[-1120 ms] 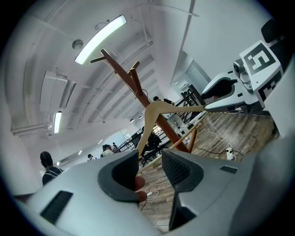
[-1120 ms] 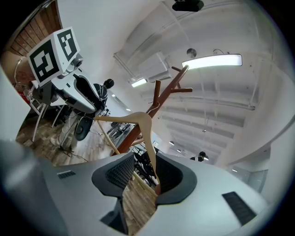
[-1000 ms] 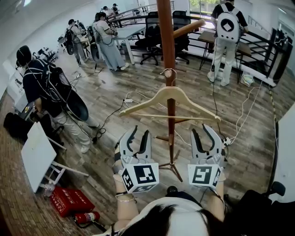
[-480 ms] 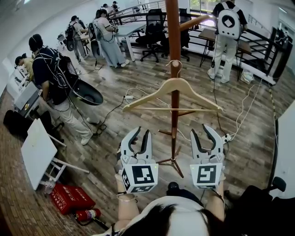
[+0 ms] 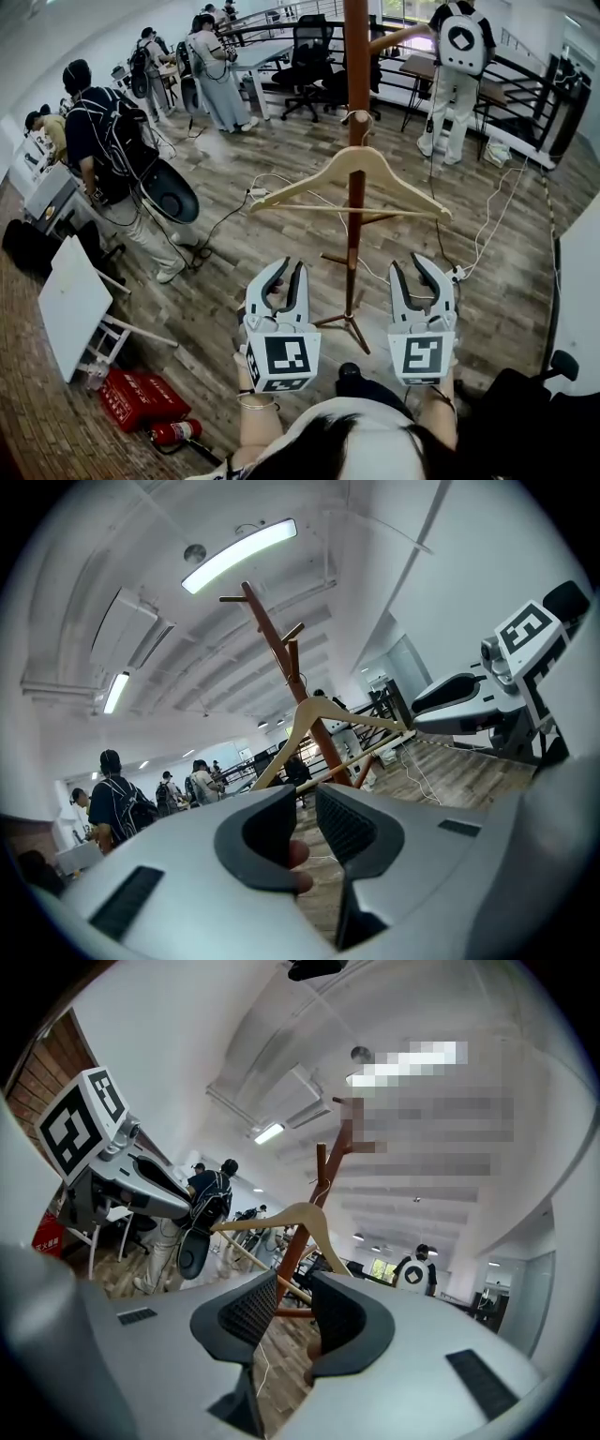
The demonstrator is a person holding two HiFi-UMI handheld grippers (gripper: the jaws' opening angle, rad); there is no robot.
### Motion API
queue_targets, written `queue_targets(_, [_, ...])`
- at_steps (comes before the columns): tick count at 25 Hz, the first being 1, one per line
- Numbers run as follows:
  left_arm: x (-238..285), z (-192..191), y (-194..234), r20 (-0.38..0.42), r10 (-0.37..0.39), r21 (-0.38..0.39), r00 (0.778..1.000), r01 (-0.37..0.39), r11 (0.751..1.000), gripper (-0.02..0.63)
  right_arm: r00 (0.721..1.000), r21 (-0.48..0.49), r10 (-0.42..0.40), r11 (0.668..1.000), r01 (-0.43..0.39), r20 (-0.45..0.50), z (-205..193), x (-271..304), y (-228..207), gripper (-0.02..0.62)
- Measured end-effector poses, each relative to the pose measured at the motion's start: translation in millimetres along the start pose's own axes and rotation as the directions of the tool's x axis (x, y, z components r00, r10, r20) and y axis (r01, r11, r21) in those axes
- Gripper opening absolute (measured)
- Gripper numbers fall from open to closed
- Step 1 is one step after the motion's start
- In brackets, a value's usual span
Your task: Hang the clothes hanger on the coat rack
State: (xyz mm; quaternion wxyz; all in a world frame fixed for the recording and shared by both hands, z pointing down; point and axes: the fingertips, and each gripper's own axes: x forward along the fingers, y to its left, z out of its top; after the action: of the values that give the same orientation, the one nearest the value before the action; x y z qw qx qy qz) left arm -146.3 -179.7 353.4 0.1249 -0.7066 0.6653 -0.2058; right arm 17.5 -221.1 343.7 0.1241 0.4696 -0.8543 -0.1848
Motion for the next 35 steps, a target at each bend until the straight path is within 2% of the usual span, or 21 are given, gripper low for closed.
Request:
queue_targets(12, [-35.5,-10.0,-12.3,-0.008,-0.017,-0.036,1.000,0.017,0.999,0.054,0.999,0.079,-0.023,0.997,0.020,0.027,2.3,-33.5,11.6,0.104])
queue_targets(21, [-61.0,-11.2,-23.6,0.003,-0.038,-0.061,0.999,0.038,0.997,0.038,1.000,0.084,-0.014,0.996,0.014,0.000,3.2,-57.9,25.1,0.069])
queue_targets(30, [-87.7,7.4,-29.6,0.059,-0.069,-0.068,0.996,0.073,0.995,0.028,0.999,0.162,-0.020,0.987,0.012,0.047,12.6,-81.0,34.1,0.057])
queue_targets(35, [-106.5,6.9,-30.3,0.077,-0.075,-0.102,0.994,0.082,0.991,0.023,0.999,0.196,-0.014,0.981,0.004,0.050,14.9,-95.9,45.1,0.052])
